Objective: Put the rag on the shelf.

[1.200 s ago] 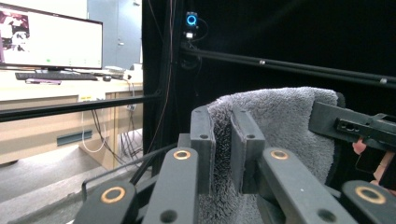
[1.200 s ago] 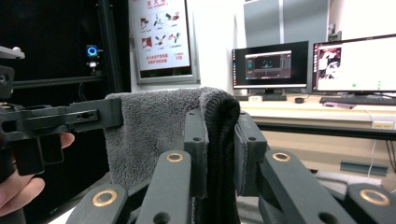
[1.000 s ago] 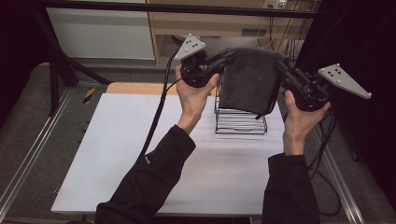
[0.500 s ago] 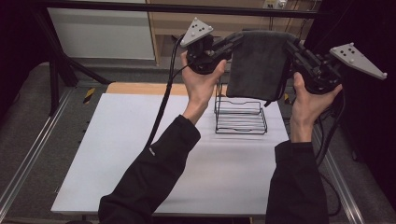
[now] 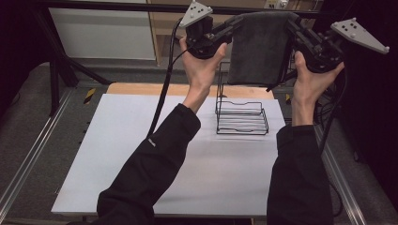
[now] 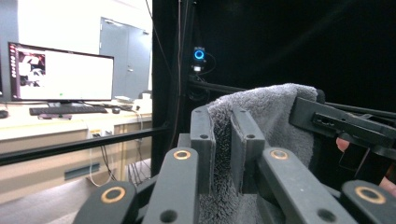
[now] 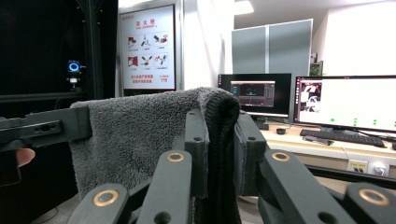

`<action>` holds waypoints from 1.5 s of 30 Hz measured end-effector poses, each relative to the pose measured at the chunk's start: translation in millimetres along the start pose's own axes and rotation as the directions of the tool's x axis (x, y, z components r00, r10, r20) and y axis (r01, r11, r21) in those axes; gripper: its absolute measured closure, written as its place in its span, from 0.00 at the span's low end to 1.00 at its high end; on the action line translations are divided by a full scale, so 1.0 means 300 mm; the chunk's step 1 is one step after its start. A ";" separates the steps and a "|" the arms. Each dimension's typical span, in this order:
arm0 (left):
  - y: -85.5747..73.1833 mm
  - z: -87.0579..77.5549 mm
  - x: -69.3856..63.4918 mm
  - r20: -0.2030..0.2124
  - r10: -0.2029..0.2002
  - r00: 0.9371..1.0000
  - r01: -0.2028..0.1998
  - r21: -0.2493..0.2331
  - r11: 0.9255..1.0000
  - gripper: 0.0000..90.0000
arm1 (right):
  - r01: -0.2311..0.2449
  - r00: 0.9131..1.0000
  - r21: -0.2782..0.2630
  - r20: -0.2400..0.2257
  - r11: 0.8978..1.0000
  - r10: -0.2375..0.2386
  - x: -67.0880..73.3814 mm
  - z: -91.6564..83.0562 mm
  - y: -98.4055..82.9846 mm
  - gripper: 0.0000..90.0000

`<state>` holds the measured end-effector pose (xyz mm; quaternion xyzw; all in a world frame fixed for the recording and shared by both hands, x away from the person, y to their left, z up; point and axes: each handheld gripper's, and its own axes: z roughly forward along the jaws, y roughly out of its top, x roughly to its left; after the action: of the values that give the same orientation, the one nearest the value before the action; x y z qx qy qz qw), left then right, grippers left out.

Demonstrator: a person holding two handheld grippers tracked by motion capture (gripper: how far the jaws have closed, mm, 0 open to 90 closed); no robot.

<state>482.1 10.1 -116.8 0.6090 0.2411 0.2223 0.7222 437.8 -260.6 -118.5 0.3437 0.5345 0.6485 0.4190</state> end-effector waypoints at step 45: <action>-0.205 0.088 0.108 -0.009 0.018 1.000 -0.016 0.201 0.979 0.90 | -0.038 0.999 0.155 0.003 0.987 0.038 -0.108 0.080 -0.235 0.88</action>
<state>525.5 -0.2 -176.4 0.6797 0.2609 0.2061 0.6538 485.3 -275.0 -183.0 0.3855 0.5768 0.6127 0.3786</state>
